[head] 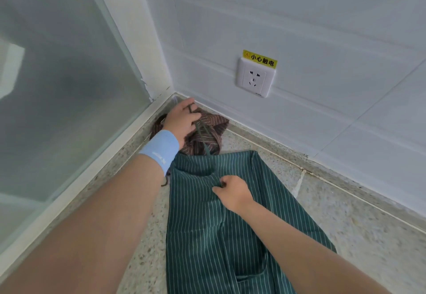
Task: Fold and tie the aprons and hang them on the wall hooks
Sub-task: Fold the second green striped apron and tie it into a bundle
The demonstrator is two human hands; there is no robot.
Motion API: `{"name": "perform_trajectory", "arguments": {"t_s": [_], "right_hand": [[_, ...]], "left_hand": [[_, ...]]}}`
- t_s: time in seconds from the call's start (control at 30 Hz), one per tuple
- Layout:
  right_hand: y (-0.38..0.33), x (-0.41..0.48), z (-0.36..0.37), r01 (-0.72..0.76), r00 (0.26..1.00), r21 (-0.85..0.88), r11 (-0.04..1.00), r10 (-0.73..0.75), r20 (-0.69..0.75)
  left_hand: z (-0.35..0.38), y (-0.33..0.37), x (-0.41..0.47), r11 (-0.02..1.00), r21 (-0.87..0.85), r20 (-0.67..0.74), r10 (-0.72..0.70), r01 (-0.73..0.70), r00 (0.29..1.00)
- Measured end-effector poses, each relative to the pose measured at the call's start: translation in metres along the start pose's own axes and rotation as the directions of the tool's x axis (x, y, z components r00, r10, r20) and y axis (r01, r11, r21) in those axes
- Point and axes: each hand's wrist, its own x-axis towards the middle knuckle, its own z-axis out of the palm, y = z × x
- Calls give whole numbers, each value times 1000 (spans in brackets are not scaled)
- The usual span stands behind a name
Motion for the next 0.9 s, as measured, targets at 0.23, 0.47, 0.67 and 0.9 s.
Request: {"name": "perform_trajectory", "arguments": {"t_s": [0.23, 0.47, 0.67, 0.9], "right_hand": [[5, 3, -6, -178, 982, -178, 968, 163, -99], [-2, -4, -3, -282, 956, -396, 874, 290, -42], [-6, 1, 2, -228, 973, -422, 877, 190, -131], [20, 4, -4, -285, 936, -321, 903, 190, -295]], "left_hand": [[-31, -45, -31, 809, 586, -379, 226, 43, 898], [-53, -131, -48, 737, 624, -323, -62, 262, 944], [-56, -140, -38, 495, 867, -44, -19, 47, 999], [-54, -158, -56, 168, 985, 56, -73, -43, 996]]}}
